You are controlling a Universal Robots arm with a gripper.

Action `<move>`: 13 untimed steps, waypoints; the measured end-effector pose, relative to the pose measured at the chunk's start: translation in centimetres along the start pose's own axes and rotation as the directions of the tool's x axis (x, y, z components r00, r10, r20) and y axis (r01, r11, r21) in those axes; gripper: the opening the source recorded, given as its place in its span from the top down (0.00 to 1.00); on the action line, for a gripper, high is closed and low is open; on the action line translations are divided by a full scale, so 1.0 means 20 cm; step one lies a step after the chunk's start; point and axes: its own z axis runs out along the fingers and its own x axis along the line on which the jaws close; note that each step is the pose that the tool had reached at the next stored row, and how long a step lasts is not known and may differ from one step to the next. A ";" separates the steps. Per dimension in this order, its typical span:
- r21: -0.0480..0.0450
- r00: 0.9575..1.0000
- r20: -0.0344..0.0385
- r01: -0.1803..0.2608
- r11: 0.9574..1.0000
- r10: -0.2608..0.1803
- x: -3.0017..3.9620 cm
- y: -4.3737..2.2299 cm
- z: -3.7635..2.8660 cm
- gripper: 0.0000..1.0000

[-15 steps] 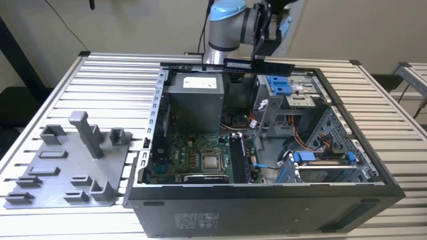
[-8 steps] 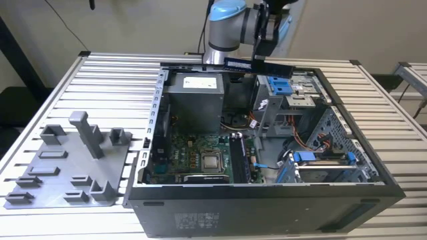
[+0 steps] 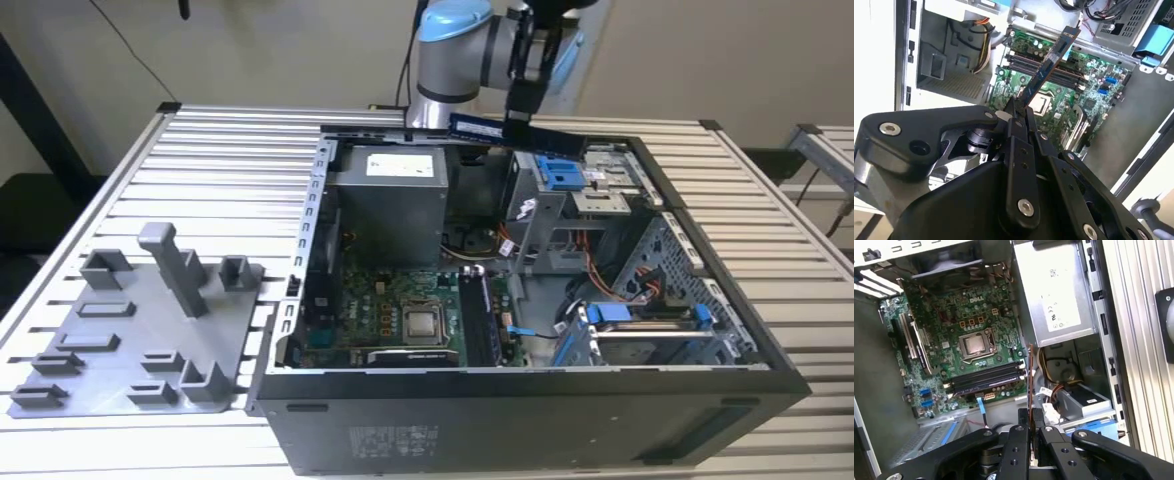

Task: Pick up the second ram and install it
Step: 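Insert the second ram into the second slot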

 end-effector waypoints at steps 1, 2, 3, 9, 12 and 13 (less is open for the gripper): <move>0.001 1.000 0.000 -0.011 1.000 0.011 0.000 0.000 0.000 0.86; 0.001 1.000 0.000 -0.020 1.000 0.020 0.000 0.000 0.001 0.86; 0.002 1.000 0.000 -0.030 1.000 0.030 0.000 0.000 0.001 0.86; 0.004 0.997 -0.001 -0.082 0.997 0.082 0.000 0.000 0.003 0.86; 0.002 0.995 -0.002 -0.104 0.995 0.104 0.000 0.000 0.003 0.86; 0.002 0.994 -0.002 -0.112 0.994 0.112 0.000 0.000 0.003 0.86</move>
